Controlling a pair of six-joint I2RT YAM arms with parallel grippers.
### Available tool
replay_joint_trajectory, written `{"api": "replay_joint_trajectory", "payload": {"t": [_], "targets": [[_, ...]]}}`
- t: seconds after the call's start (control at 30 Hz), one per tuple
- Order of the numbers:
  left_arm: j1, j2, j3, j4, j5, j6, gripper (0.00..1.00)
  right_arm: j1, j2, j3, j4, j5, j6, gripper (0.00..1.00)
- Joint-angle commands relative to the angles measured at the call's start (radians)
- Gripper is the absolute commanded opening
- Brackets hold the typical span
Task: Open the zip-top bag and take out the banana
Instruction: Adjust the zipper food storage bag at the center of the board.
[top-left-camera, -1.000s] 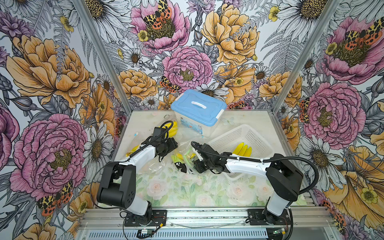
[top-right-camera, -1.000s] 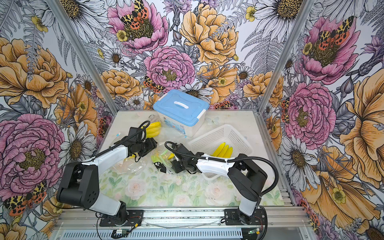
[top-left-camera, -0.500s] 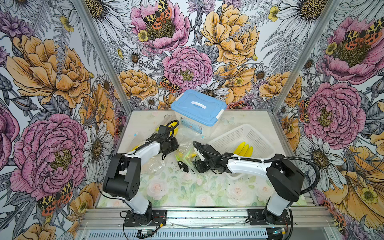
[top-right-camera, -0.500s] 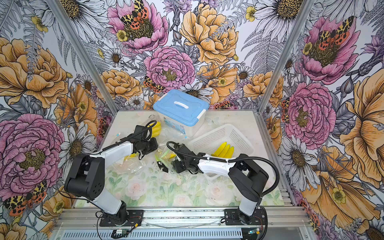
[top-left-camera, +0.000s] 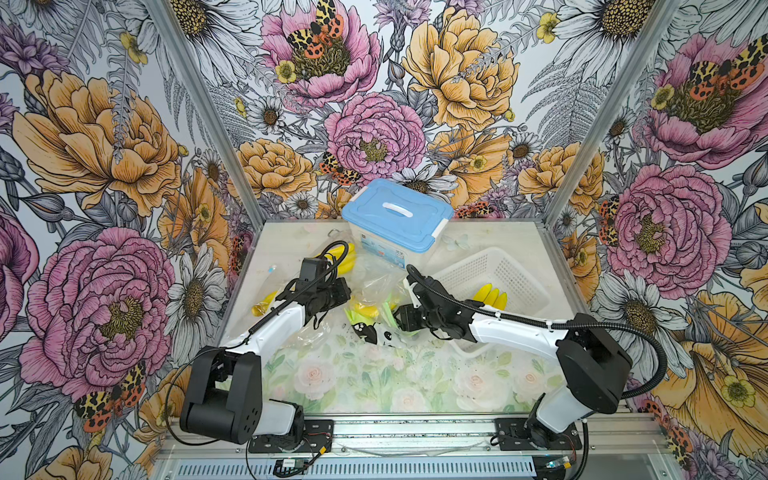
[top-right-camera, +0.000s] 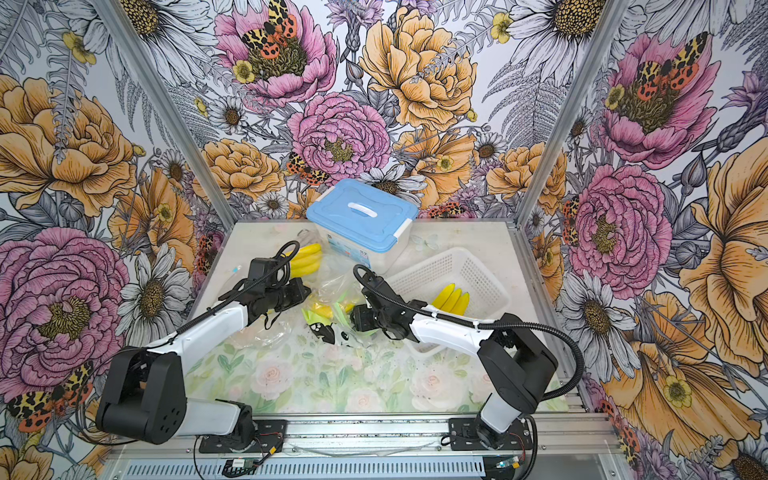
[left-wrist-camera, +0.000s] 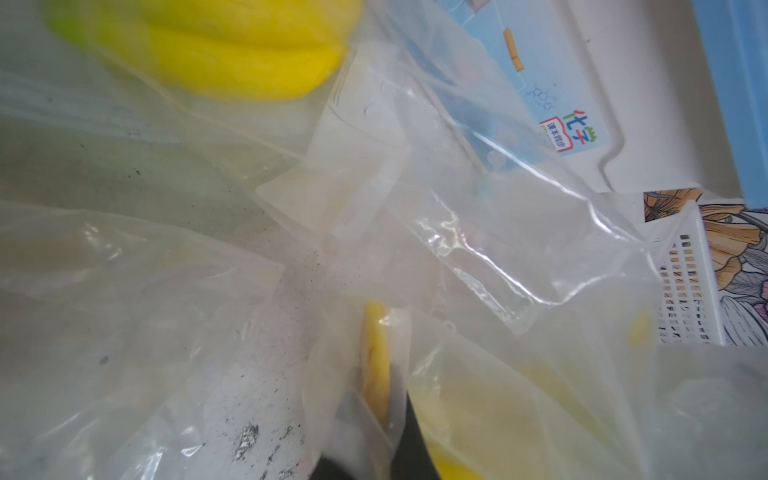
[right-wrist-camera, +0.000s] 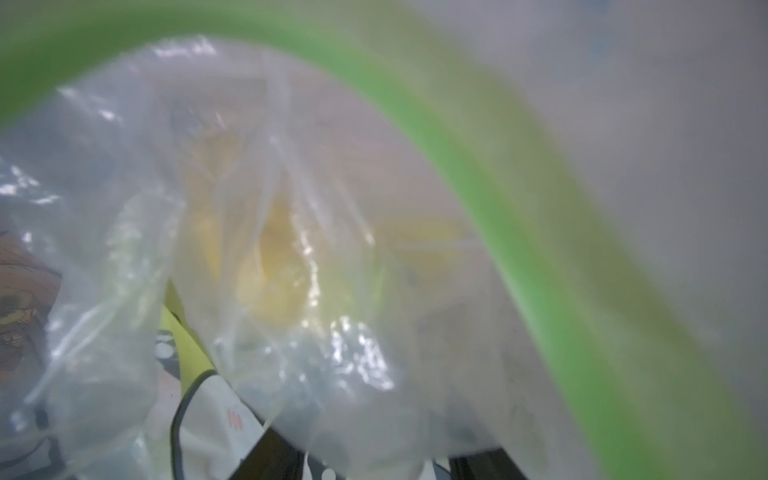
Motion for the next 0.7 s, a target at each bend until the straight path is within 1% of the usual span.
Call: {"api": "replay_joint_trajectory", "payload": {"t": [0.0, 0.17, 0.27, 0.4, 0.5, 0.57, 0.67], "targets": [[0.014, -0.07, -0.031, 0.048, 0.044, 0.034, 0.0, -0.008, -0.043, 0.045, 0.057, -0.021, 0.055, 0.56], [0.024, -0.137, -0.056, 0.046, 0.044, 0.029, 0.0, -0.008, -0.052, 0.063, 0.113, -0.114, 0.11, 0.56], [0.028, -0.152, -0.062, 0.033, 0.03, 0.033, 0.0, -0.009, -0.061, 0.057, 0.167, -0.183, 0.157, 0.58], [0.032, -0.16, -0.061, -0.001, -0.012, 0.04, 0.0, -0.01, -0.088, 0.062, 0.153, -0.197, 0.183, 0.63], [0.034, -0.169, -0.058, -0.004, -0.024, 0.042, 0.0, -0.013, -0.098, 0.063, 0.147, -0.222, 0.196, 0.67], [0.035, -0.17, -0.054, -0.004, -0.022, 0.041, 0.0, -0.014, -0.09, 0.065, 0.148, -0.242, 0.206, 0.69], [0.032, -0.166, -0.047, 0.016, 0.01, 0.034, 0.0, -0.017, -0.057, 0.073, 0.143, -0.268, 0.226, 0.69]]}}
